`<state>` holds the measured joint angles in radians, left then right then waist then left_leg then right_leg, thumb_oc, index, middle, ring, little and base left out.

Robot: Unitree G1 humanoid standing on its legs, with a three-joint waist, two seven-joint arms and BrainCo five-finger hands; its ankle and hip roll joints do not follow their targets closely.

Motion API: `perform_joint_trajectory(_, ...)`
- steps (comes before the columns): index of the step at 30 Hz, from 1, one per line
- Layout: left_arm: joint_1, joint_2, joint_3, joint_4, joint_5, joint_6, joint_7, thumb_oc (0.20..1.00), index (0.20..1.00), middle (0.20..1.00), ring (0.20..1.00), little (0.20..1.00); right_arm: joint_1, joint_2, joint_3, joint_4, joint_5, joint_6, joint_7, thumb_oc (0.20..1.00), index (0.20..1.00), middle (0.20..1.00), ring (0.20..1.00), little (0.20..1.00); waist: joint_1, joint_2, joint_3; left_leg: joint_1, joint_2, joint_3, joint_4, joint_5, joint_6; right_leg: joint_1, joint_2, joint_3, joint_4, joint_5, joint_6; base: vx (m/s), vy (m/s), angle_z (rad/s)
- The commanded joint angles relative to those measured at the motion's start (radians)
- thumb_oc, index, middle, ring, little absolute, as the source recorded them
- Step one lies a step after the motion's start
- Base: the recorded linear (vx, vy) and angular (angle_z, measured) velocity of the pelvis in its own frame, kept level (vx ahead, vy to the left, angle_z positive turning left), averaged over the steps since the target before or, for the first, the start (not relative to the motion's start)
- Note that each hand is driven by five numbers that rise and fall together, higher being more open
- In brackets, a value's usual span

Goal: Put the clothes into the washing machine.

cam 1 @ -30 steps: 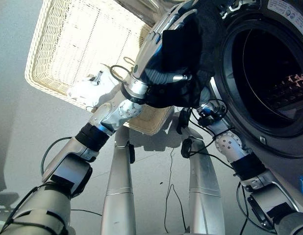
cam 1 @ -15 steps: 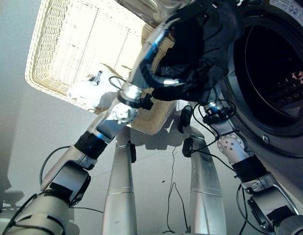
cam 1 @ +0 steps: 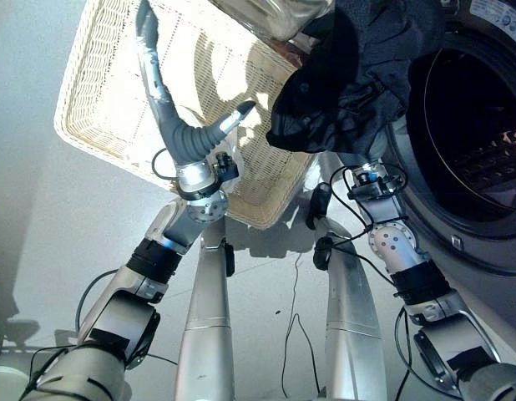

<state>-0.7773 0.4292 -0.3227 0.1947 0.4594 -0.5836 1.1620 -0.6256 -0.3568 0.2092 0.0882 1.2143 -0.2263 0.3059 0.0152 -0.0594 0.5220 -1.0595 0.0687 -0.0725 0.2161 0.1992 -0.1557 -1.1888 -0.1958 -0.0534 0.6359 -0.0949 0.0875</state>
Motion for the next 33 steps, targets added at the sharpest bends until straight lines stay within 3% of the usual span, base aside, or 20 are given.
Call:
perform_joint_trajectory(1, -0.042, -0.016, 0.028, 0.031, 0.014, 0.024, -0.010, 1.000, 1.000, 1.000, 1.000, 1.000, -0.013, 0.000, -0.012, -0.070, 0.062, 0.011, -0.008, 0.200, 0.200, 0.200, 0.200, 0.200, -0.025, 0.027, -0.002, -0.032, -0.069, 0.010, 0.129, -0.088, 0.042, 0.070, 0.053, -0.070, -0.238, 0.227, 0.055, 0.00, 0.000, 0.00)
perform_joint_trajectory(8, -0.093, 0.033, -0.032, 0.299, -0.084, 0.155, -0.020, 1.000, 1.000, 1.000, 1.000, 1.000, -0.035, -0.053, 0.018, 0.206, 0.220, 0.071, 0.030, 0.200, 0.200, 0.200, 0.200, 0.200, -0.032, 0.036, -0.002, -0.026, -0.059, 0.024, 0.129, -0.082, 0.033, 0.075, 0.060, -0.067, -0.243, 0.230, 0.053, -0.01, 0.040, -0.01)
perform_joint_trajectory(13, -0.160, 0.063, -0.066, 0.519, -0.236, 0.166, -0.048, 1.000, 1.000, 1.000, 1.000, 1.000, -0.101, -0.097, 0.026, 0.501, 0.434, 0.076, 0.035, 0.200, 0.200, 0.200, 0.200, 0.200, -0.039, 0.040, -0.002, -0.021, -0.042, 0.039, 0.121, -0.080, 0.025, 0.080, 0.071, -0.061, -0.251, 0.225, 0.048, -0.01, 0.069, -0.03)
perform_joint_trajectory(18, -0.211, 0.086, -0.073, 0.650, -0.344, 0.130, -0.088, 1.000, 1.000, 1.000, 1.000, 1.000, -0.193, -0.150, -0.046, 0.768, 0.529, 0.046, -0.091, 0.200, 0.200, 0.200, 0.200, 0.200, -0.037, 0.046, -0.002, -0.014, -0.026, 0.053, 0.111, -0.083, 0.021, 0.087, 0.081, -0.057, -0.257, 0.215, 0.040, 0.00, 0.034, -0.07)
perform_joint_trajectory(20, -0.220, 0.097, -0.078, 0.694, -0.368, 0.103, -0.098, 1.000, 1.000, 1.000, 1.000, 1.000, -0.287, -0.235, -0.125, 0.887, 0.567, -0.050, -0.265, 0.200, 0.200, 0.200, 0.200, 0.200, -0.030, 0.045, -0.002, -0.010, -0.023, 0.048, 0.119, -0.097, 0.020, 0.093, 0.082, -0.058, -0.256, 0.215, 0.042, 0.02, -0.034, -0.07)
perform_joint_trajectory(23, -0.199, 0.105, -0.083, 0.691, -0.345, 0.086, -0.083, 1.000, 1.000, 1.000, 1.000, 1.000, -0.375, -0.328, -0.189, 0.936, 0.649, -0.309, -0.367, 0.200, 0.200, 0.200, 0.200, 0.200, -0.024, 0.037, -0.002, -0.015, -0.019, 0.037, 0.129, -0.117, 0.024, 0.102, 0.084, -0.067, -0.260, 0.215, 0.047, 0.00, -0.080, -0.03)
perform_joint_trajectory(24, -0.191, 0.110, -0.088, 0.676, -0.340, 0.091, -0.072, 1.000, 1.000, 1.000, 1.000, 1.000, -0.390, -0.340, -0.192, 0.899, 0.627, -0.426, -0.400, 0.200, 0.200, 0.200, 0.200, 0.200, -0.024, 0.035, -0.002, -0.019, -0.017, 0.034, 0.127, -0.118, 0.023, 0.102, 0.087, -0.070, -0.262, 0.217, 0.047, -0.01, -0.050, 0.00)
perform_joint_trajectory(25, -0.188, 0.115, -0.095, 0.660, -0.345, 0.102, -0.064, 1.000, 1.000, 1.000, 1.000, 1.000, -0.394, -0.344, -0.185, 0.859, 0.558, -0.480, -0.449, 0.200, 0.200, 0.200, 0.200, 0.200, -0.026, 0.032, -0.002, -0.021, -0.016, 0.034, 0.125, -0.116, 0.022, 0.101, 0.088, -0.071, -0.265, 0.222, 0.050, 0.00, 0.000, 0.00)
perform_joint_trajectory(26, -0.193, 0.122, -0.101, 0.652, -0.353, 0.111, -0.064, 1.000, 1.000, 1.000, 1.000, 1.000, -0.400, -0.345, -0.179, 0.825, 0.488, -0.493, -0.502, 0.200, 0.200, 0.200, 0.200, 0.200, -0.028, 0.030, -0.002, -0.021, -0.018, 0.031, 0.123, -0.115, 0.023, 0.100, 0.088, -0.071, -0.268, 0.226, 0.051, 0.00, 0.000, 0.00)
perform_joint_trajectory(27, -0.201, 0.129, -0.106, 0.647, -0.362, 0.119, -0.066, 1.000, 1.000, 1.000, 1.000, 1.000, -0.409, -0.349, -0.172, 0.798, 0.440, -0.496, -0.532, 0.627, 0.627, 0.627, 0.627, 0.627, -0.030, 0.028, -0.002, -0.021, -0.020, 0.029, 0.120, -0.115, 0.024, 0.099, 0.089, -0.071, -0.272, 0.230, 0.052, -0.04, 0.001, -0.03)
perform_joint_trajectory(28, -0.217, 0.139, -0.115, 0.640, -0.375, 0.132, -0.074, 1.000, 1.000, 1.000, 1.000, 1.000, -0.436, -0.370, -0.149, 0.788, 0.350, -0.463, -0.567, 1.000, 1.000, 1.000, 1.000, 1.000, -0.028, 0.025, -0.002, -0.018, -0.022, 0.027, 0.110, -0.114, 0.026, 0.102, 0.089, -0.072, -0.279, 0.230, 0.052, -0.05, 0.000, -0.02)
perform_joint_trajectory(29, -0.230, 0.149, -0.120, 0.641, -0.391, 0.140, -0.085, 1.000, 1.000, 1.000, 1.000, 1.000, -0.454, -0.387, -0.130, 0.780, 0.260, -0.414, -0.583, 1.000, 1.000, 1.000, 1.000, 1.000, -0.028, 0.024, -0.002, -0.016, -0.024, 0.023, 0.102, -0.111, 0.027, 0.102, 0.089, -0.073, -0.285, 0.232, 0.052, -0.06, 0.000, -0.03)
perform_joint_trajectory(33, -0.250, 0.180, -0.133, 0.671, -0.419, 0.135, -0.125, 1.000, 1.000, 1.000, 1.000, 1.000, -0.444, -0.437, -0.080, 0.855, 0.196, -0.265, -0.468, 1.000, 1.000, 1.000, 1.000, 1.000, -0.021, 0.016, -0.002, -0.005, -0.038, 0.007, 0.093, -0.106, 0.032, 0.113, 0.091, -0.080, -0.294, 0.230, 0.045, -0.02, -0.027, -0.03)
